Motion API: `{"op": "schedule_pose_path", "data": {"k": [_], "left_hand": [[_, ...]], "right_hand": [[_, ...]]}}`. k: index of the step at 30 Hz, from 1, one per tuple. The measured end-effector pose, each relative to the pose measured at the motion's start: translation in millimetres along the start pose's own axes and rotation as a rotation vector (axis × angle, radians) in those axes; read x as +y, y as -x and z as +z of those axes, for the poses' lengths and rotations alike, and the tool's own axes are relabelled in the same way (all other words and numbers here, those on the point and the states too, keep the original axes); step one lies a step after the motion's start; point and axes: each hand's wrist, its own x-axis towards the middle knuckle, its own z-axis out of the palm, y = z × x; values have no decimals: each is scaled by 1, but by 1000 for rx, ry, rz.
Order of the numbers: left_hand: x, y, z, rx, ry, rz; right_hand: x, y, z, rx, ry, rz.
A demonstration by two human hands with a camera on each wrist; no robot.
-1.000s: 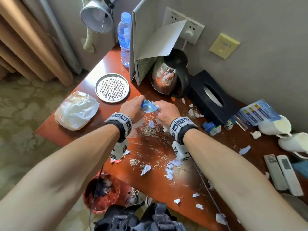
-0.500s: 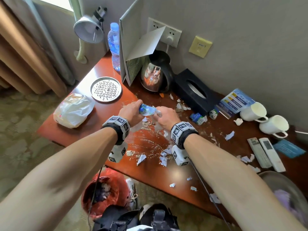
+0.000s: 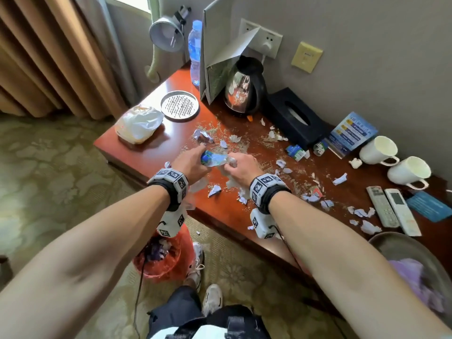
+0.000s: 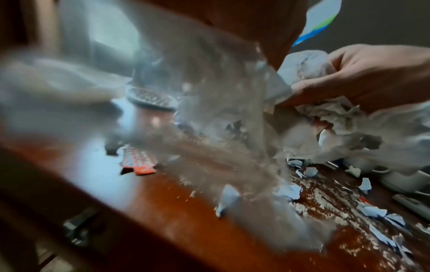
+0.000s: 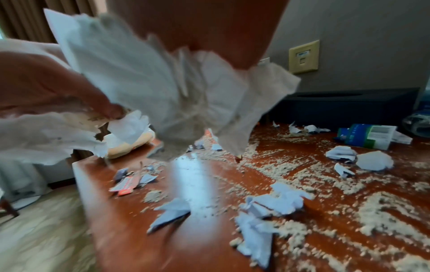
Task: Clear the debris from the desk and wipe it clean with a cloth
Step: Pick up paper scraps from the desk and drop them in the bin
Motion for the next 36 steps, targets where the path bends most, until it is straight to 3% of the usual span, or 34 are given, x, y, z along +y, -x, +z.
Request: {"op": "schedule_pose_path", "data": {"k": [14, 24, 30, 36], "left_hand": [[-107, 124, -47, 85, 6, -262], [-211, 183, -75, -28, -15, -323], [-243, 195, -63, -87, 6, -323], [-264, 194, -14, -129, 81, -384]], "right_hand": [[-115, 36, 101, -106, -40, -130], [-194, 55, 195, -191, 8, -61], [-201, 61, 234, -183, 8, -2], [-172, 52, 271, -203, -23, 55]]}}
